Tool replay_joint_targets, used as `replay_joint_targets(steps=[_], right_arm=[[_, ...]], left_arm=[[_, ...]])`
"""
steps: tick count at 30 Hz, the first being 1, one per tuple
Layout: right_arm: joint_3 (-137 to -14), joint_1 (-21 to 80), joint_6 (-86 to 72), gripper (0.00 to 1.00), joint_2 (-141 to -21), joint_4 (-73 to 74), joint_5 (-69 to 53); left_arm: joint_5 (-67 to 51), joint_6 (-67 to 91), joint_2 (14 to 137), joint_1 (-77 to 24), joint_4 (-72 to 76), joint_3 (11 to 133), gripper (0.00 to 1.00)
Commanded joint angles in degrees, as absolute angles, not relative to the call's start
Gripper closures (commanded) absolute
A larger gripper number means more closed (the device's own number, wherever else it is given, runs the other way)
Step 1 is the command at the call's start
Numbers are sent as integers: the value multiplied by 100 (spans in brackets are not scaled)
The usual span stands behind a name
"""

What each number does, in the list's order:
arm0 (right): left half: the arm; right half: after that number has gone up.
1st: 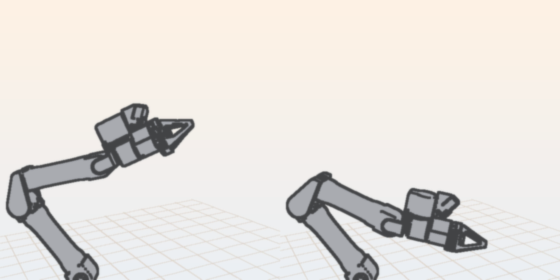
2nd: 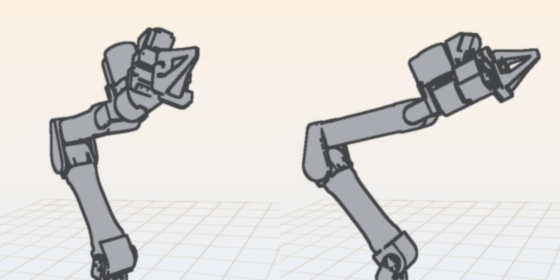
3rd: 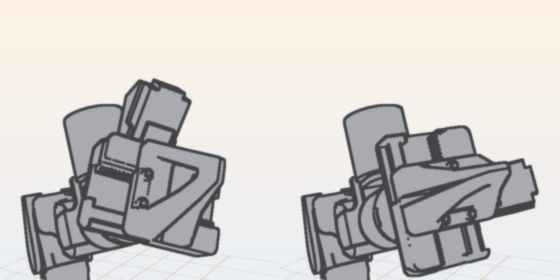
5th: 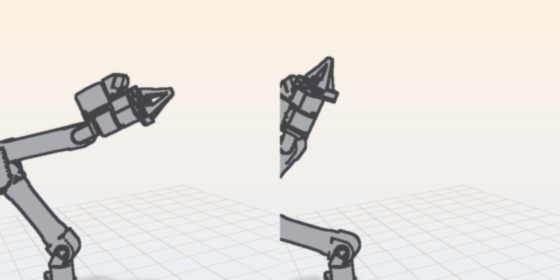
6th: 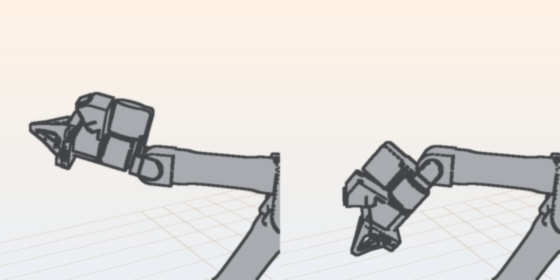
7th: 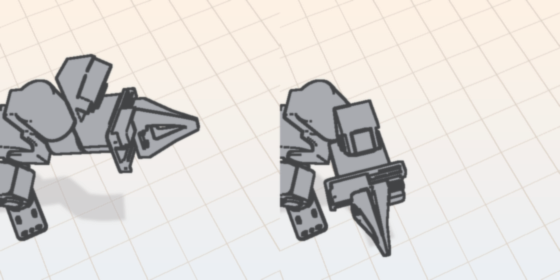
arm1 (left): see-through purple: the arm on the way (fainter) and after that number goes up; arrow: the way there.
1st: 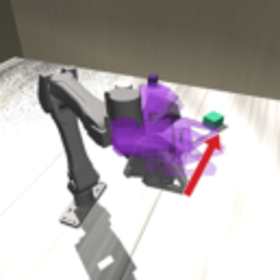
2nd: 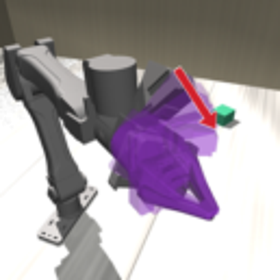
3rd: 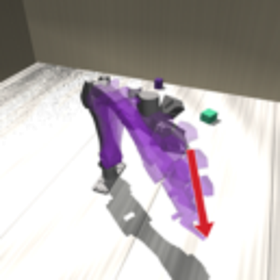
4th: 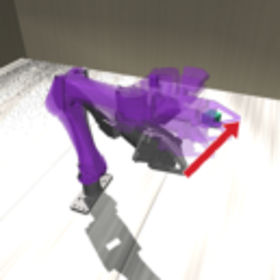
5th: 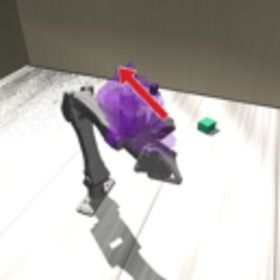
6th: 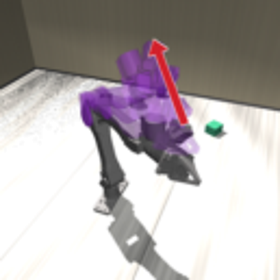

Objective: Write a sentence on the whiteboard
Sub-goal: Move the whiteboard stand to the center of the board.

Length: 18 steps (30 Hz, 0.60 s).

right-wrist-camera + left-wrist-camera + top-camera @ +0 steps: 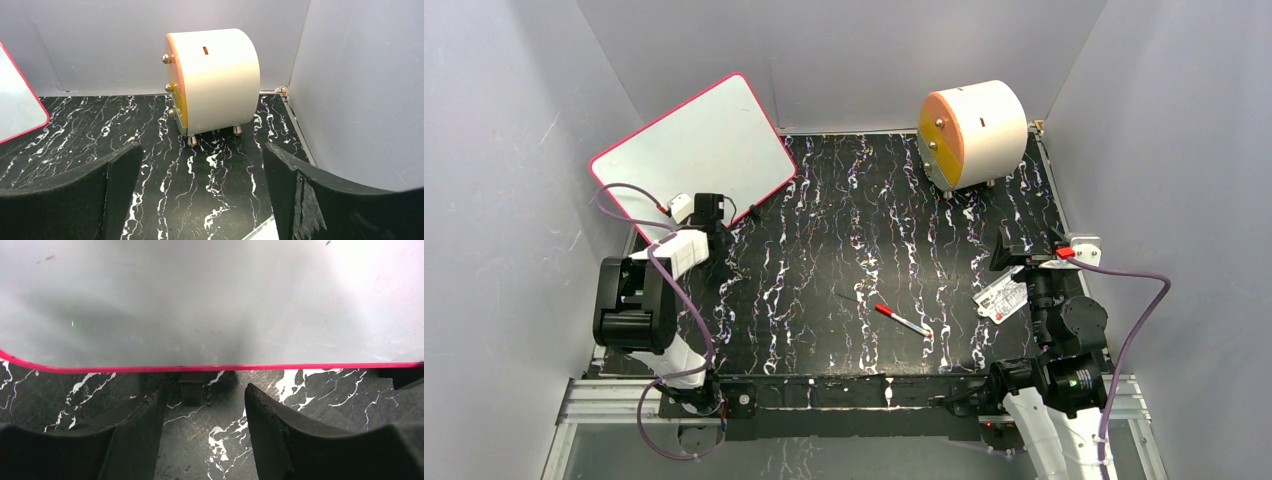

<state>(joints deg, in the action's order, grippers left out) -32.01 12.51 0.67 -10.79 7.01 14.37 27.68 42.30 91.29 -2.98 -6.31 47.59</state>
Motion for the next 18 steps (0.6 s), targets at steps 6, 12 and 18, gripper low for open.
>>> replay_joint_targets(steps=[6,12,18], right_arm=[[-3195,1300,70,1,-1002,343,1431],[-3190,1293,70,1,-1020,344,1413],[-3191,1293,70,1,-1011,338,1399]], left_arm=[[2841,3820,9535,-187,-444,5113,62],[2563,3684,9619,-185,-424,5047,88],[1903,3721,9694,-215,-403,4926,100]])
